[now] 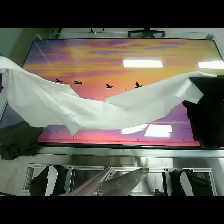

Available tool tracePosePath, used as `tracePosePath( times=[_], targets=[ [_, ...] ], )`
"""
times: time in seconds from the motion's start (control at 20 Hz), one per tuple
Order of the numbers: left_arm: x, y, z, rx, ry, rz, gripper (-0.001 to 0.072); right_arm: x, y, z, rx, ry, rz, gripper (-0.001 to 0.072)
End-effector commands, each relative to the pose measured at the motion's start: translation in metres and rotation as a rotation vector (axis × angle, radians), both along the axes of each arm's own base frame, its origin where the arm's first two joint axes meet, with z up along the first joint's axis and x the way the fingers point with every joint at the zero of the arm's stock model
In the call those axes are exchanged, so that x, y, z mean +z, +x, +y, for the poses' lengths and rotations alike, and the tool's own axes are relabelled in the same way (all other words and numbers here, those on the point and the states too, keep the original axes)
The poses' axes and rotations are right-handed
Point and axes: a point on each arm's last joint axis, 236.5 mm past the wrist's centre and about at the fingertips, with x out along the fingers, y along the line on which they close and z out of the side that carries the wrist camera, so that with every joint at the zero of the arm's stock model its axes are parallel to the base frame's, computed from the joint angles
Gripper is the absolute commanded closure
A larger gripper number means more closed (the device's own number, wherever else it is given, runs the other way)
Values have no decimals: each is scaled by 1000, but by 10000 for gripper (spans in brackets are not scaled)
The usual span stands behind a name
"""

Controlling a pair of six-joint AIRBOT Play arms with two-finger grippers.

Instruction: Fold the shirts.

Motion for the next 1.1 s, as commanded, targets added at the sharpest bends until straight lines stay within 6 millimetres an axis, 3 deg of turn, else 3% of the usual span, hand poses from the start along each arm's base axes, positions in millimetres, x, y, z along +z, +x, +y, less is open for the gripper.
tracePosePath(
  times=[0.0,0.05,0.15,0.3,0.35,0.5,0.6,0.65,0.7,0.8,0.9,1.05],
  targets=[
    [-26,59,20,147,139,97,682,-21,49,-17,-47,15,35,700],
    [-44,81,19,149,178,137,682,-41,69,-15,-21,21,84,701],
    [-101,132,6,132,278,258,682,-86,110,-7,17,35,183,700],
    [-211,210,-11,120,415,452,682,-185,177,-6,-30,60,396,700],
    [-246,228,-18,83,433,513,684,-221,193,-8,-51,69,467,699],
    [-344,258,-37,-87,416,689,688,-318,216,-7,-65,122,673,699],
    [-388,267,-38,-176,398,759,679,-355,220,-5,-57,149,727,688],
    [-399,269,-35,-209,387,776,479,-364,222,-5,-57,167,740,583],
    [-404,270,-31,-243,367,801,362,-367,223,-5,-60,175,747,411],
    [-394,264,-19,-315,339,822,362,-358,222,-12,-48,177,732,385],
    [-379,250,7,-351,365,876,363,-329,212,-26,8,206,707,385],
    [-367,213,41,-358,452,980,364,-288,188,-55,52,220,679,379]
  ],
)
